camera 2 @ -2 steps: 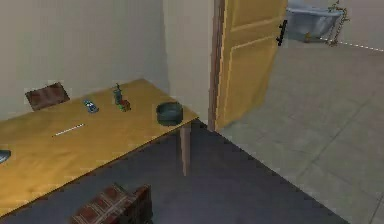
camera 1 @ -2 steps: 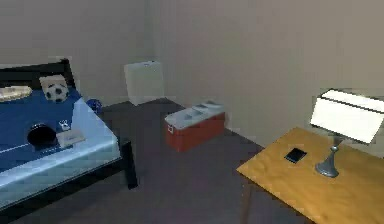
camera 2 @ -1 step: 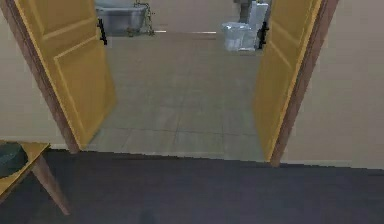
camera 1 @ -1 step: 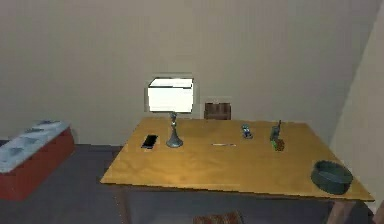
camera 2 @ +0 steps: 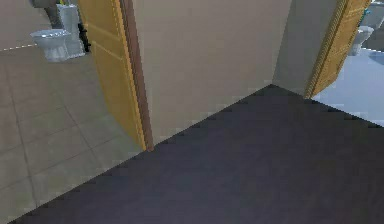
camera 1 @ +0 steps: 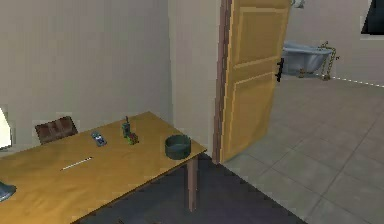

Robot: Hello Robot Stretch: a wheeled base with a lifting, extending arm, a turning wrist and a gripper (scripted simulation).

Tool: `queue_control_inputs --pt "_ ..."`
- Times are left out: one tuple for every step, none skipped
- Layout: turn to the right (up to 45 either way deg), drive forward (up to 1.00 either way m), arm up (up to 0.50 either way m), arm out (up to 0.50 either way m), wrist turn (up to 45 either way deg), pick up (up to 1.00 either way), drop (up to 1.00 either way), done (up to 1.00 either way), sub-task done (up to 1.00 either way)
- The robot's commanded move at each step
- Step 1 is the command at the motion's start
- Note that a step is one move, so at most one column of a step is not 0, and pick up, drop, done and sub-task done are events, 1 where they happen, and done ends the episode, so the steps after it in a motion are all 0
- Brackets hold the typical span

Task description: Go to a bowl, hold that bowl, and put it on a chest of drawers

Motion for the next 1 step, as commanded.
queue_control_inputs --pt "12.0 0.0 0.0 0.0 0.0 0.0 0.0 0.0 0.0"
